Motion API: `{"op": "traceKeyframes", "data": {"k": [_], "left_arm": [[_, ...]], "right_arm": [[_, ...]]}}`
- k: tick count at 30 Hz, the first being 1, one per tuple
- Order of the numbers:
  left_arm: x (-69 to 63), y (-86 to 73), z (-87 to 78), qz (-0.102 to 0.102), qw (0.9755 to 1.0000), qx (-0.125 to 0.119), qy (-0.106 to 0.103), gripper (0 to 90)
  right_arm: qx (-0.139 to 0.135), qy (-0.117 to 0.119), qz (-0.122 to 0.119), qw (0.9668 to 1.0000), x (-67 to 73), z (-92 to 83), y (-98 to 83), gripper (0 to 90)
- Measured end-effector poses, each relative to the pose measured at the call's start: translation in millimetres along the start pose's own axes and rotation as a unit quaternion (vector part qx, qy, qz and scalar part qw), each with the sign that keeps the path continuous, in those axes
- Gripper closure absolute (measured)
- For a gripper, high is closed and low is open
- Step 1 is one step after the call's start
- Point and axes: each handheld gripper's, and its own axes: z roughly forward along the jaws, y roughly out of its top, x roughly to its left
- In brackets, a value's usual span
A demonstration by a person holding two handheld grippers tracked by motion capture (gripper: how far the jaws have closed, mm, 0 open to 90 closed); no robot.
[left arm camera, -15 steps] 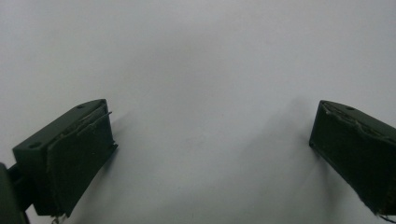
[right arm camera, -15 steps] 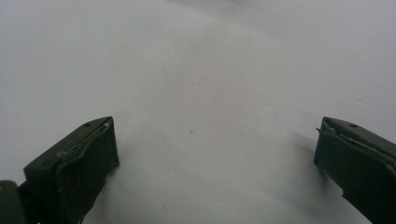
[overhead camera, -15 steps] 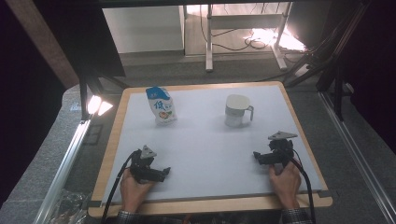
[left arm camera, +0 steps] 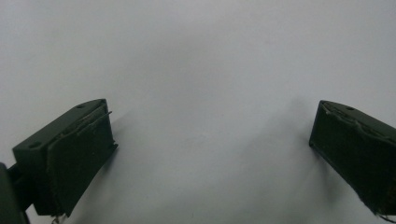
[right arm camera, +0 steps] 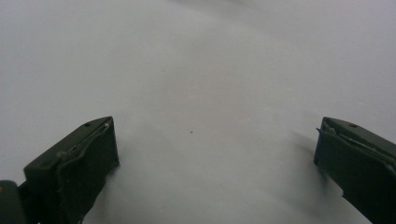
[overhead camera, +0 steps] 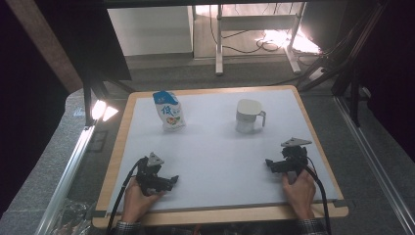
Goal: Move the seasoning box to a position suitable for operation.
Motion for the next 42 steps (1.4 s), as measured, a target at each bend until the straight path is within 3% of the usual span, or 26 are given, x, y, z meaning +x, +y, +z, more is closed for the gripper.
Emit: {"op": "traceKeyframes", "data": {"k": [28,33,42], "left_arm": [[-1.2,-0.3,-0.2,-0.003,1.0000,0.001,0.005,0.0],[-1.2,-0.3,-0.2,-0.003,1.0000,0.001,0.005,0.0],[-1.1,-0.3,-0.2,-0.003,1.0000,0.000,0.005,0.0]], "right_arm": [[0.002,-0.001,0.001,1.0000,0.7,-2.0,0.5,2.8],[0.002,-0.005,-0.012,0.9999,3.0,-4.7,1.9,5.9],[-0.008,0.019,-0.008,0.9998,1.5,-9.7,9.9,9.6]]}}
